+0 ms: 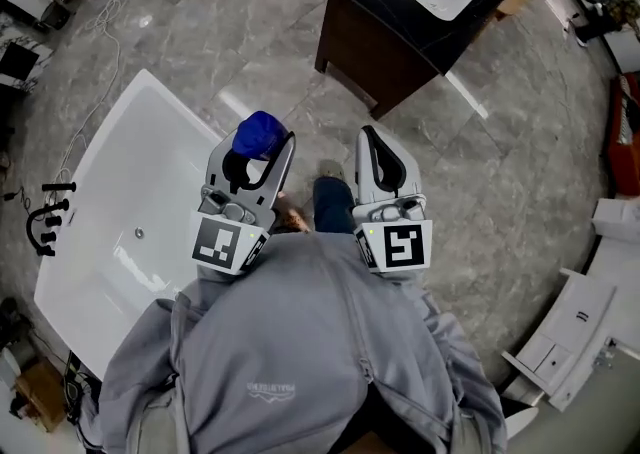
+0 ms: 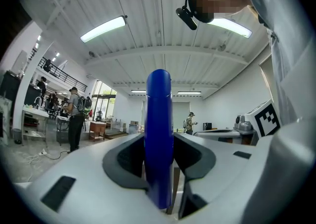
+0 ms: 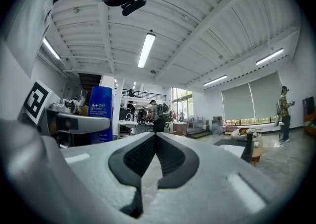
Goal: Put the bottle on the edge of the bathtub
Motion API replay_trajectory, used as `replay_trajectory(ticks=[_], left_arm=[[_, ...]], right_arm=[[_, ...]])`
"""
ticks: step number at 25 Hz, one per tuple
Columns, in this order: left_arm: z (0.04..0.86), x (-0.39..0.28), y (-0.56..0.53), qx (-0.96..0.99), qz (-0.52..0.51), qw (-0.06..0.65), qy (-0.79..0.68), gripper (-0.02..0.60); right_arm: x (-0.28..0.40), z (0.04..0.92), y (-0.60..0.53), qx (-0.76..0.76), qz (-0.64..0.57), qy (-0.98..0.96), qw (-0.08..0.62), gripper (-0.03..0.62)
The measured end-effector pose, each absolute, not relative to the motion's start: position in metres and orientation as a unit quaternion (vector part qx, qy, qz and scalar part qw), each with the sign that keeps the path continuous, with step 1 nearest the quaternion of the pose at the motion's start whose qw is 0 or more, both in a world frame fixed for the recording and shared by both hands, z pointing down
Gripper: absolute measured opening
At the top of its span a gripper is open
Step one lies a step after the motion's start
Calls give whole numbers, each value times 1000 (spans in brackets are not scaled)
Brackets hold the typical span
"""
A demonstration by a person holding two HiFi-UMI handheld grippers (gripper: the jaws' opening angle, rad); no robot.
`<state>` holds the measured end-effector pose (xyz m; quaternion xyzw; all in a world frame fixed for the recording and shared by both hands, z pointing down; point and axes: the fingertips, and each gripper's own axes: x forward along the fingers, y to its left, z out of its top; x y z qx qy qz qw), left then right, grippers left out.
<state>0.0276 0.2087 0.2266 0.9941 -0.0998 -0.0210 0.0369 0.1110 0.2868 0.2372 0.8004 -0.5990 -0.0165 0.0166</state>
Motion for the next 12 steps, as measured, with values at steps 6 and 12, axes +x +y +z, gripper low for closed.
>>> replay_trajectory(ticks=[6,12], left_arm=[[227,56,166,983,-32,41,-173,152],[222,82,119,965,-43,30,-258,152]], right_arm=[[147,237,221,743,-25,-669,18,2],[178,240,152,666,-26,-746,11,2]])
